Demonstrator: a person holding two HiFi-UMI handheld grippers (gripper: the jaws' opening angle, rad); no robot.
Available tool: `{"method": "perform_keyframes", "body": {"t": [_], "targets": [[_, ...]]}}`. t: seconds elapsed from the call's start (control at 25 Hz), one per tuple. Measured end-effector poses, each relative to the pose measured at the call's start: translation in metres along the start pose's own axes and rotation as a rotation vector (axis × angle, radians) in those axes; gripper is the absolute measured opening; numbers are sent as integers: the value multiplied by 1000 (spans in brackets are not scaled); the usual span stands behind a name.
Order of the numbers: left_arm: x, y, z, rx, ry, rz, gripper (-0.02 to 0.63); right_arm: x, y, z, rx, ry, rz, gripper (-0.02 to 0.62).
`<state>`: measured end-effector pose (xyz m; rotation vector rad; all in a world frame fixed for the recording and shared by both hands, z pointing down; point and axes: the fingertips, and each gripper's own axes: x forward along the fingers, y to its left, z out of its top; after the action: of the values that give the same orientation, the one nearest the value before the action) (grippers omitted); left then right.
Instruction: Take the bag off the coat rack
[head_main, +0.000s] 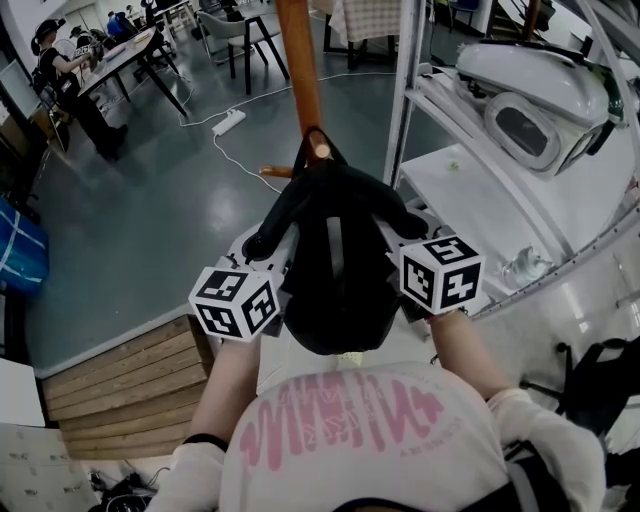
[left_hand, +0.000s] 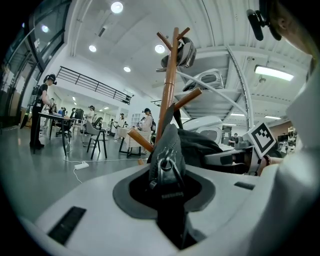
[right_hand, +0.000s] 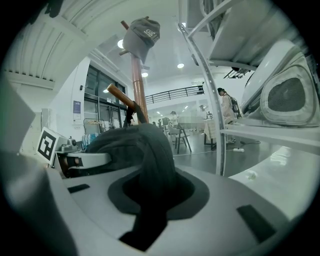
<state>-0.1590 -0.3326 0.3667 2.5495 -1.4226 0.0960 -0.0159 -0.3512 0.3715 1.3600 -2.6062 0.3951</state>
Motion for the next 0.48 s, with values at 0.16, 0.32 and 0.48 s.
{"method": "perform_keyframes", "body": {"t": [0.16, 0.32, 0.48], "targets": [[0, 0, 2, -3, 2, 3, 81, 0, 1, 1, 5, 2, 2, 75], [-1, 1, 2, -10, 6, 6, 81, 1, 2, 1, 4, 3, -1, 74], [0, 1, 2, -16, 4, 12, 81, 1, 2, 1, 7, 2, -1, 74]]}}
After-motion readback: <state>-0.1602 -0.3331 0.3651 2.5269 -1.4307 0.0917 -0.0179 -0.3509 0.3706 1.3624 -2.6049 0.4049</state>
